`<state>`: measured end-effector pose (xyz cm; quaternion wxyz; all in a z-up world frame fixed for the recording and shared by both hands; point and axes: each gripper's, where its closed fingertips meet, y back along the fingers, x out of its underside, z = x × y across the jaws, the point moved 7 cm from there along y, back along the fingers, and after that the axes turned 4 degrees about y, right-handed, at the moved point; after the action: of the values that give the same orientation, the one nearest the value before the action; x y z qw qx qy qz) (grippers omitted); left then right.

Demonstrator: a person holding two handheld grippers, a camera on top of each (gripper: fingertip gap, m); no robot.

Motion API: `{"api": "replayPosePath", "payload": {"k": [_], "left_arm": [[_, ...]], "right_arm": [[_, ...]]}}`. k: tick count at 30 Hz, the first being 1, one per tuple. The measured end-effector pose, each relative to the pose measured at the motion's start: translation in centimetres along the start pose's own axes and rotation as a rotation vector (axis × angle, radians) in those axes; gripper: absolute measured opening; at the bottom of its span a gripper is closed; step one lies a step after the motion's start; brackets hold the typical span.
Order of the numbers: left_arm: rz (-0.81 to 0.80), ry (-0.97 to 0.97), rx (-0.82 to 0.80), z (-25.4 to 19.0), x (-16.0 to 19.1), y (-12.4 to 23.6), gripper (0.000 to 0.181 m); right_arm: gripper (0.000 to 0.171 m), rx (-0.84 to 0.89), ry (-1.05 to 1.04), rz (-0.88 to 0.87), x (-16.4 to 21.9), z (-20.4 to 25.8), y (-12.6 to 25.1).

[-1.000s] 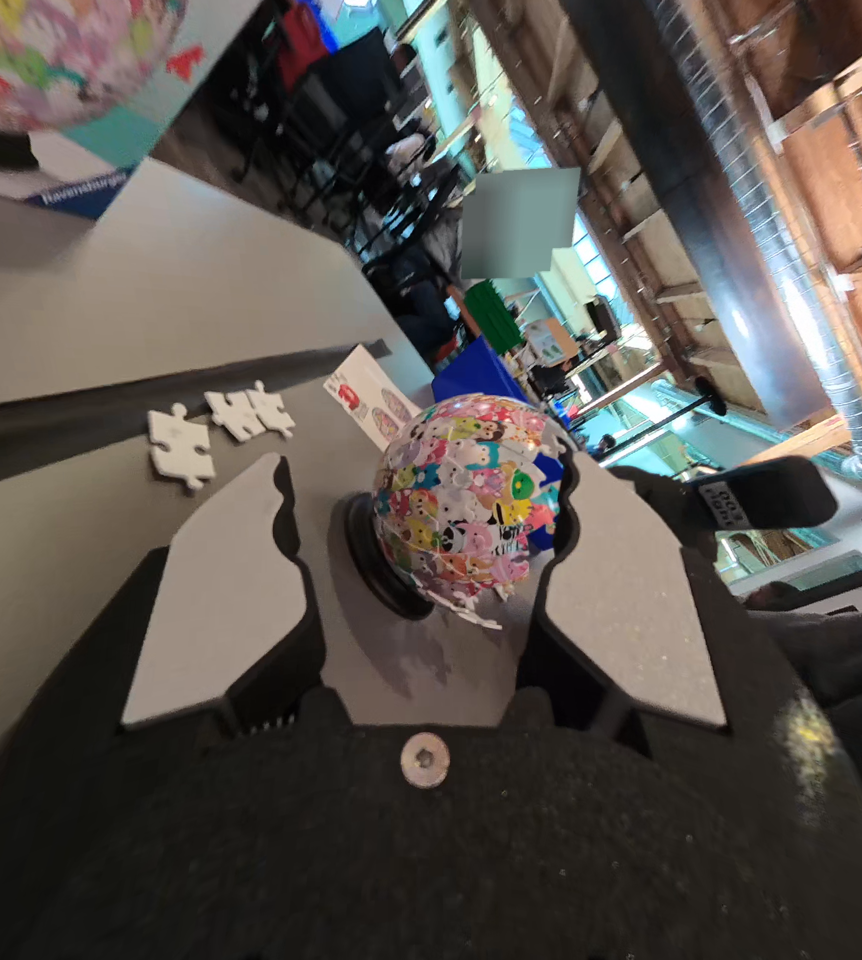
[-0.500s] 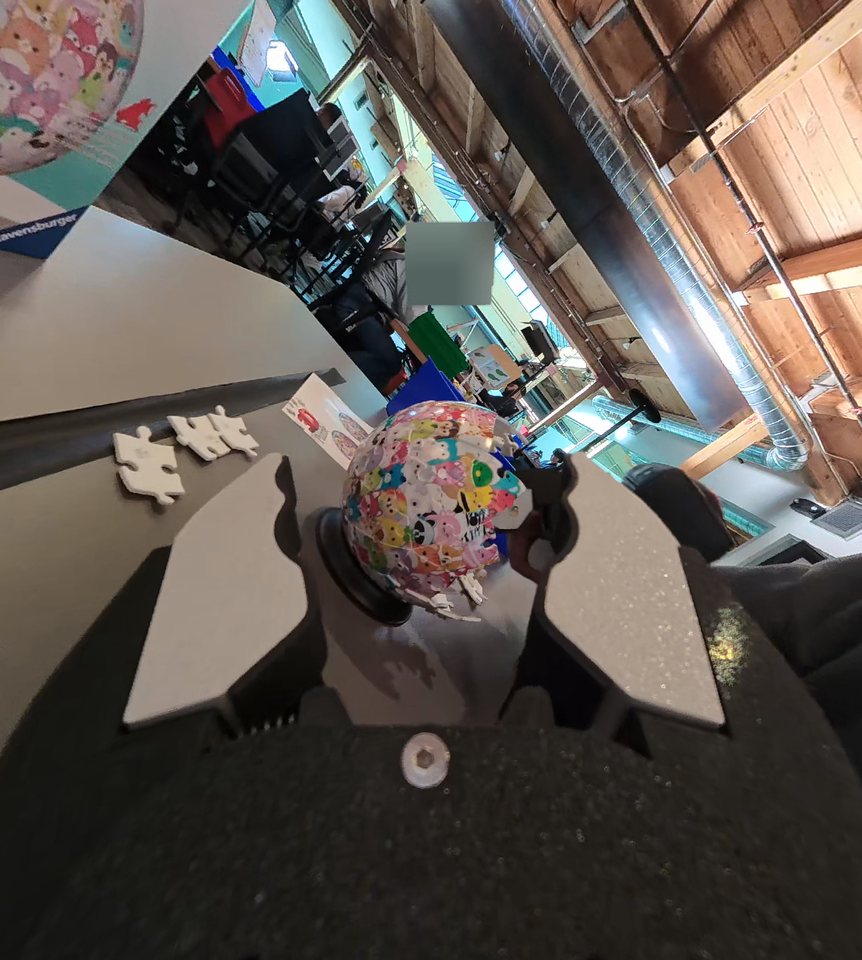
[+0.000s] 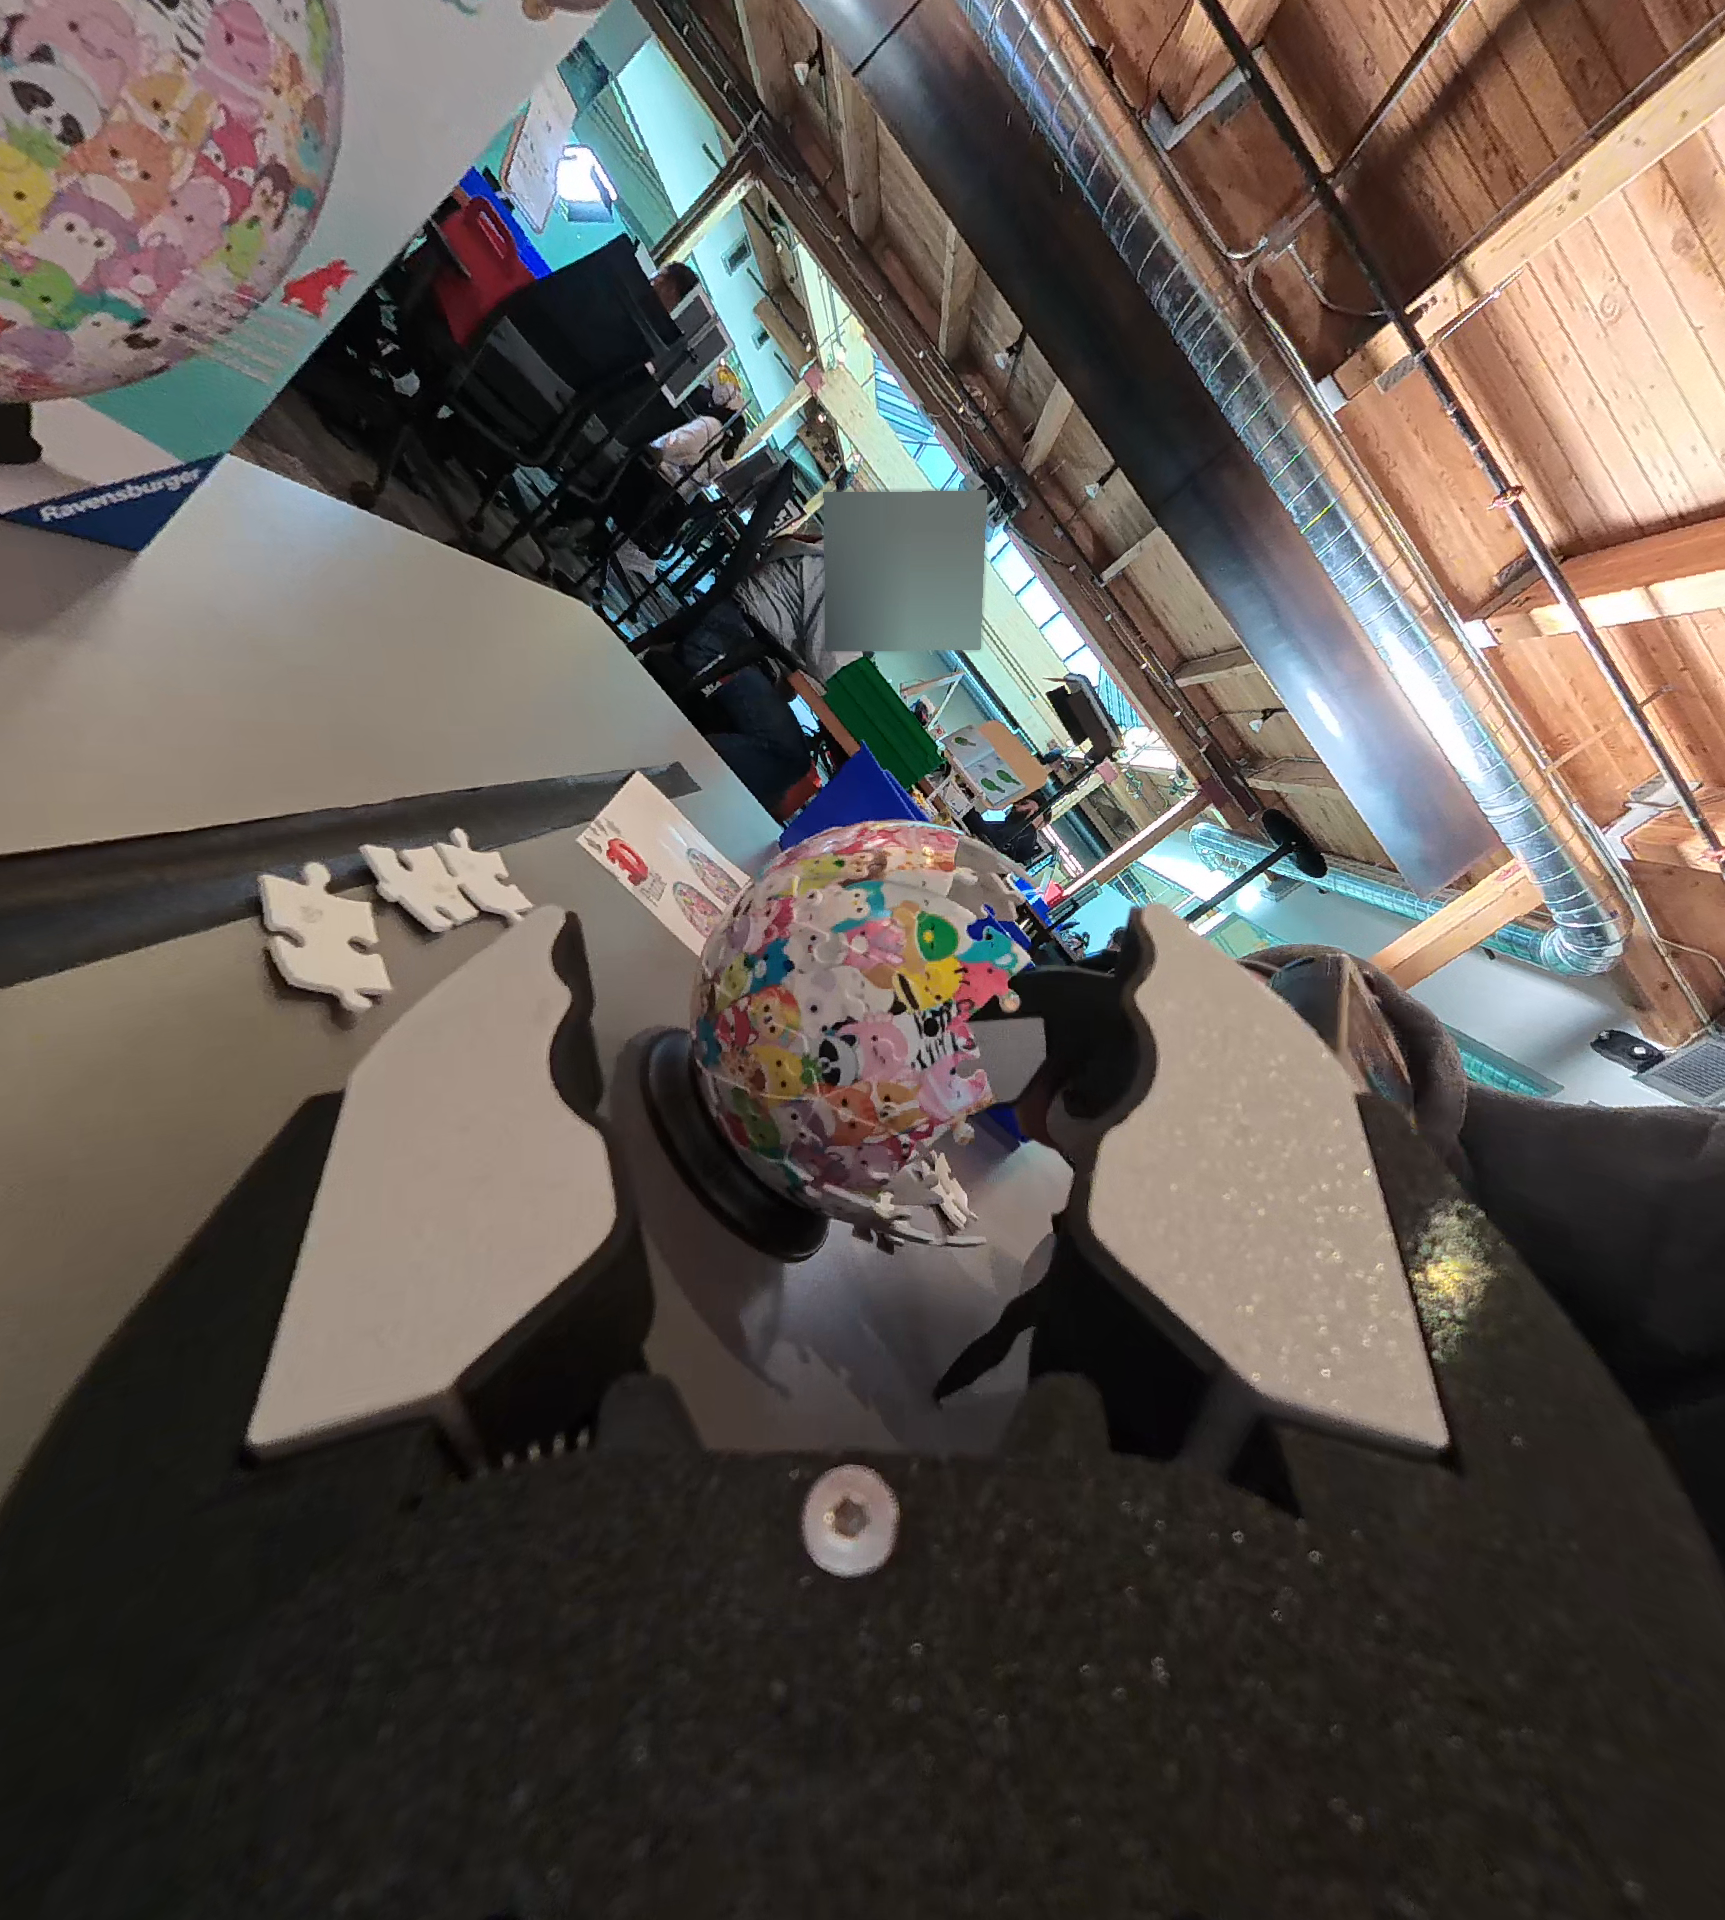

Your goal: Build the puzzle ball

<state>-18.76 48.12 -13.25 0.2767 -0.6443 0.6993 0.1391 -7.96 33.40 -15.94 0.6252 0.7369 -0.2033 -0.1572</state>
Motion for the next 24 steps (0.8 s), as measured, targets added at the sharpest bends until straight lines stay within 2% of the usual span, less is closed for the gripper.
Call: {"api": "replayPosePath", "payload": {"k": [17, 24], "left_arm": [[0.020, -0.012, -0.006, -0.01, 0.17, -0.25, 0.095], [0.022, -0.010, -0.007, 0.03, 0.19, -0.28, 0.094]], "right_arm": [[0.112, -0.121, 0.021, 0.117, -0.11, -0.56, -0.65], [0.093, -0.140, 0.056, 0.129, 0.35, 0.05, 0.11]]}}
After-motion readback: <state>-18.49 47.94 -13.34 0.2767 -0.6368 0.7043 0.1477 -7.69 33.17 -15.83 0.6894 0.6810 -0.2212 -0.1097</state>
